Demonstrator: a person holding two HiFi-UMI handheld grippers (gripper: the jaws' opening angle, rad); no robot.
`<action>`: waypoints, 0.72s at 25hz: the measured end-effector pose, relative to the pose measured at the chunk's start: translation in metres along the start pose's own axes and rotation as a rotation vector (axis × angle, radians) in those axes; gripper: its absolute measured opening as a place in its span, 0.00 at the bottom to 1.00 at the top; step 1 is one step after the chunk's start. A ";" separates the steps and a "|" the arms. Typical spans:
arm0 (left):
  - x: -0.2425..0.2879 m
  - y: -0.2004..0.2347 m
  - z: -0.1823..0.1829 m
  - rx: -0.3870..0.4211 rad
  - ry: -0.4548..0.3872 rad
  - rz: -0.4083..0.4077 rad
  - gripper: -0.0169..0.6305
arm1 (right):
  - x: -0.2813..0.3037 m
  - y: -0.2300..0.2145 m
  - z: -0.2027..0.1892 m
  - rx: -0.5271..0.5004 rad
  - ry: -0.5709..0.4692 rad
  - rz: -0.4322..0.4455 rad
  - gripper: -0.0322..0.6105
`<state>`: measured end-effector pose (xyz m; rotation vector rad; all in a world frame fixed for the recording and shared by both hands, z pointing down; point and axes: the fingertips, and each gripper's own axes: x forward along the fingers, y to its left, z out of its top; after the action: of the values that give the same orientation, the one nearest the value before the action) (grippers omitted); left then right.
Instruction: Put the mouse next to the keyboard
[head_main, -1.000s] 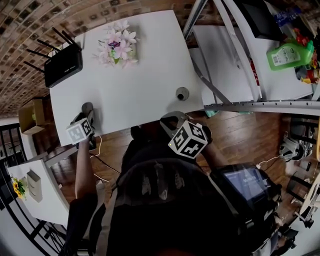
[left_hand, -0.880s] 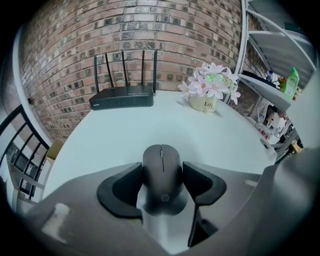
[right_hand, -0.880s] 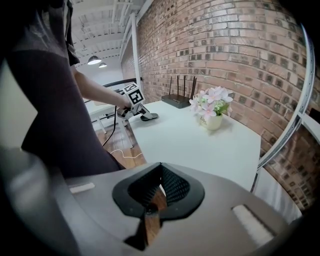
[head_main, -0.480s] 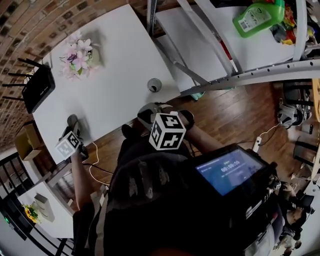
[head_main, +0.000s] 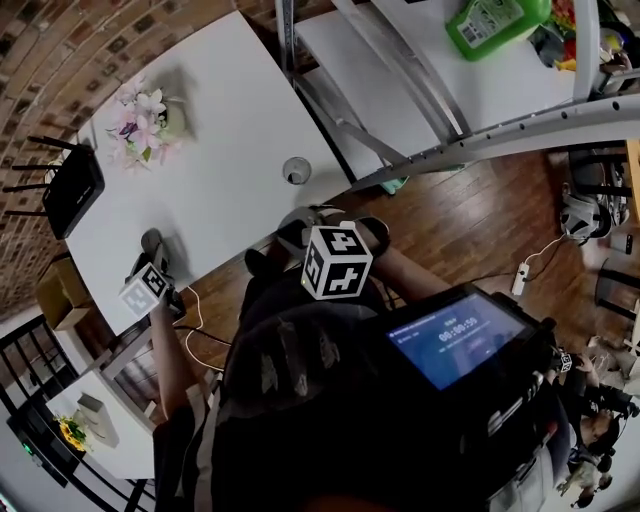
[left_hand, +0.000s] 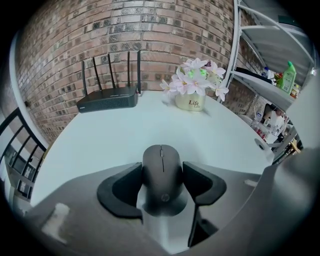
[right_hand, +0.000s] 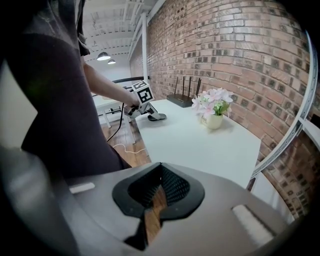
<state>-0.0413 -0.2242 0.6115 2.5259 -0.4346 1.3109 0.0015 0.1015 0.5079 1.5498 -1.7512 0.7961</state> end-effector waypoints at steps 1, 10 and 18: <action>0.001 -0.003 0.001 0.002 0.000 -0.001 0.43 | -0.001 0.000 -0.002 0.001 0.000 0.001 0.06; 0.008 -0.041 0.007 0.039 -0.001 -0.032 0.43 | -0.008 -0.001 -0.020 0.013 0.003 0.016 0.06; 0.010 -0.067 0.008 0.062 0.008 -0.046 0.43 | -0.011 0.003 -0.031 0.008 -0.001 0.050 0.06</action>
<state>-0.0046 -0.1672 0.6087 2.5638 -0.3372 1.3365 0.0023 0.1333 0.5175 1.5173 -1.7955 0.8284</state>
